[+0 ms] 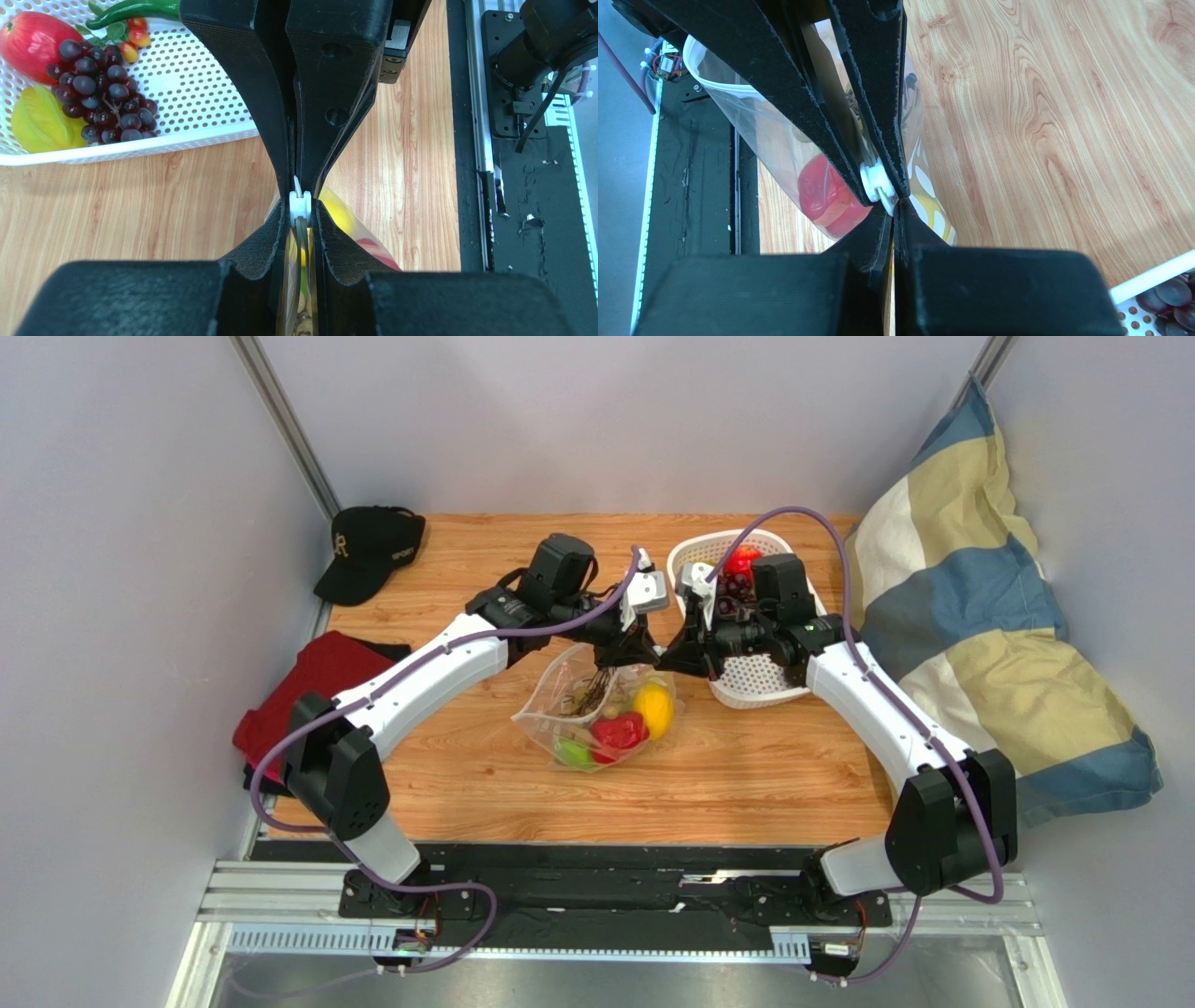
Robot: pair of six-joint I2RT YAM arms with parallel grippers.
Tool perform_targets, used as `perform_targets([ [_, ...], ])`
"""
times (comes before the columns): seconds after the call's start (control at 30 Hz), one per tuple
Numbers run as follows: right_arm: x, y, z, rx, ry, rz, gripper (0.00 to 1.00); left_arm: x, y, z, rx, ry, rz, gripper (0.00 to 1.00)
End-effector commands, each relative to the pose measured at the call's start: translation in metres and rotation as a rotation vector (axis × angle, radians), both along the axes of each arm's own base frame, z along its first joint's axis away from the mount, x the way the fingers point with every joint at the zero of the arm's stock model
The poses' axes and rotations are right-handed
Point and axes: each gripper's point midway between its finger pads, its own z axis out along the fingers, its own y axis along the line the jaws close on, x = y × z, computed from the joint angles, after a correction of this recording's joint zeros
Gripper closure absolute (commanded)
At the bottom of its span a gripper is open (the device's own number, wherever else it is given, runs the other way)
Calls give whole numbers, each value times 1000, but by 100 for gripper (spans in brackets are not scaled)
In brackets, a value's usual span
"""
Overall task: Place the food in the zip-top bag and seal the zipper
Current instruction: Zip the zipper food storage bag at the center of the board.
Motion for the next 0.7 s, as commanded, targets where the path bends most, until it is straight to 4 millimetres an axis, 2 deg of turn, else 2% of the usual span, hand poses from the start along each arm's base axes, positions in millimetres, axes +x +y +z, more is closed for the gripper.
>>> perform_targets([
  [0.0, 9, -5, 13, 22, -26, -26, 100, -9, 14, 19, -12, -59, -16, 87],
  [0.37, 4, -14, 11, 21, -16, -35, 100, -5, 32, 17, 33, -32, 38, 88],
  [0.4, 1, -13, 13, 25, -2, -20, 92, -5, 32, 18, 30, -33, 36, 88],
  [0.43, 1, -13, 18, 31, -11, -16, 64, -5, 31, 19, 22, -32, 29, 90],
  [0.47, -1, -12, 20, 33, -18, -9, 59, -7, 29, 21, 14, -26, 26, 90],
  [0.67, -4, -9, 35, 47, -98, 11, 52, 0, 21, 25, -3, -1, 30, 95],
])
